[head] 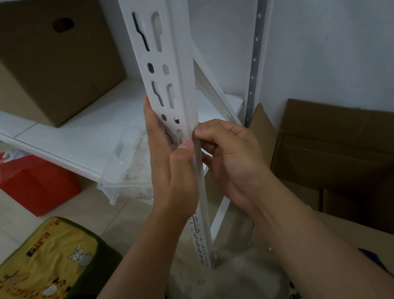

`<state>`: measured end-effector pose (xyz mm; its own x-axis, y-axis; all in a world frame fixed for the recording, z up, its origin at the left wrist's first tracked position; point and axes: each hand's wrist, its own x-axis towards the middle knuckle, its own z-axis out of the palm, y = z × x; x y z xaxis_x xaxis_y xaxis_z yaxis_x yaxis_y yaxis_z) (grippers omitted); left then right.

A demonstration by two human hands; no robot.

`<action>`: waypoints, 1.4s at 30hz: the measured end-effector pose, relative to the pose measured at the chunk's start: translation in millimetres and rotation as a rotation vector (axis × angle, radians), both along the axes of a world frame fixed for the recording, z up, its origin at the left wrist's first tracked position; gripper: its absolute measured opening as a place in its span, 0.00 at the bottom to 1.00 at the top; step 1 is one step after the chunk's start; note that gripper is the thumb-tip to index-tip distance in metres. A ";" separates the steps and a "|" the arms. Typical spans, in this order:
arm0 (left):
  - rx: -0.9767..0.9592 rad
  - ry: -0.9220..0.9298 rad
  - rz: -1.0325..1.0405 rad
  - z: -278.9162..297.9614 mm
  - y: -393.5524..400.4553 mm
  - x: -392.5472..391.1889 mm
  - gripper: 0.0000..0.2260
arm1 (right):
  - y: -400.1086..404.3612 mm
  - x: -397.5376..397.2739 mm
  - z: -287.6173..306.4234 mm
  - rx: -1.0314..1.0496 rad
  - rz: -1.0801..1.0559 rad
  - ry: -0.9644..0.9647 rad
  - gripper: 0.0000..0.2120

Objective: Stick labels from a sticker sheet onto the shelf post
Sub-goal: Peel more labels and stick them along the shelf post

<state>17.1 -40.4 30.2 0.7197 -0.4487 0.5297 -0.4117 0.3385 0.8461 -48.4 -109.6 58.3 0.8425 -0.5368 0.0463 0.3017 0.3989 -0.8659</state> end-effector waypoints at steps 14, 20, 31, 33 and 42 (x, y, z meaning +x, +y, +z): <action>0.016 -0.019 -0.006 -1.2 1.5 1.4 0.37 | -1.1 -1.9 -3.4 -0.051 0.011 -0.016 0.10; 0.006 0.013 -0.010 0.5 -0.5 -2.1 0.37 | -1.1 1.3 -7.4 -0.164 -0.076 0.055 0.08; 0.008 0.003 0.004 1.7 -0.4 -2.3 0.37 | 0.4 -0.9 -9.3 -0.211 -0.078 0.078 0.07; -0.003 0.018 -0.021 1.4 0.4 -1.8 0.35 | 0.3 -2.2 -8.8 -0.134 -0.028 0.023 0.08; -0.002 -0.013 -0.020 0.7 0.2 -1.2 0.38 | -1.2 -0.5 -6.4 -0.072 -0.014 0.027 0.10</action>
<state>15.9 -40.2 30.9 0.7037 -0.4619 0.5399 -0.4160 0.3482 0.8401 -48.9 -110.8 51.8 0.8361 -0.5450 0.0625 0.2830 0.3311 -0.9002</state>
